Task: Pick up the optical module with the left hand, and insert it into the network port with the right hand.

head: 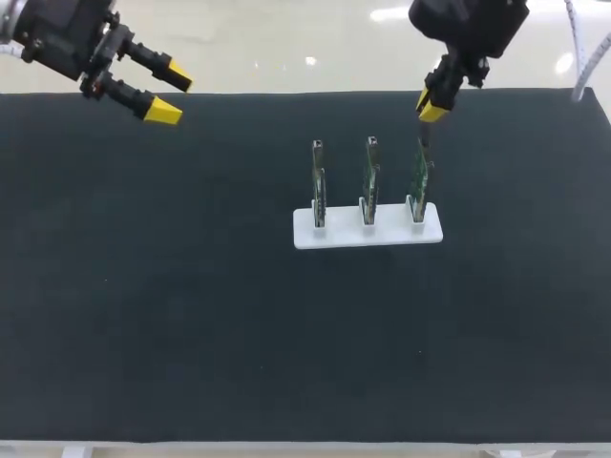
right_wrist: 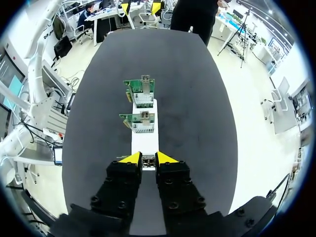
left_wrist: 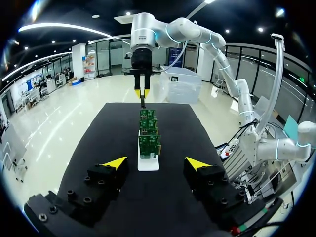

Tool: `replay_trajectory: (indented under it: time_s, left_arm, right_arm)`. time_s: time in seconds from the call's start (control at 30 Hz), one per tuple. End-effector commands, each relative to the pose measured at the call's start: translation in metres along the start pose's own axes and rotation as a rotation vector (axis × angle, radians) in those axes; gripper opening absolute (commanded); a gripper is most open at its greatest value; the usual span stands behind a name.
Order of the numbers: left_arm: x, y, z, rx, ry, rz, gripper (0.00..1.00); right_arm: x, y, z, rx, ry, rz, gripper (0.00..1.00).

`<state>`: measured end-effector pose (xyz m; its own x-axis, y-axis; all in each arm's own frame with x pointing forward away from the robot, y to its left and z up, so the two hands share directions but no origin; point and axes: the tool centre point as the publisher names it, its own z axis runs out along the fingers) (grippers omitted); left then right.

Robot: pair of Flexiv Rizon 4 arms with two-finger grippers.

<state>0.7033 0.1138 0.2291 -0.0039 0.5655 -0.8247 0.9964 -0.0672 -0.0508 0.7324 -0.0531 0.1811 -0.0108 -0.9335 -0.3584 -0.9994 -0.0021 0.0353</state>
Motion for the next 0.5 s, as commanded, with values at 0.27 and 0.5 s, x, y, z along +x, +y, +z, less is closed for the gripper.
replay_trajectory:
  time_s: [0.27, 0.5]
  left_arm:
    - [-0.0004, 0.0006, 0.0001, 0.001, 0.003, -0.001, 1.00]
    - [-0.0004, 0.0006, 0.0001, 0.001, 0.003, -0.001, 1.00]
  right_arm:
    - [-0.0021, -0.0016, 0.0011, 0.000, -0.009, 0.004, 0.00]
    - [-0.0040, 0.0002, -0.0032, -0.002, 0.002, 0.008, 0.00]
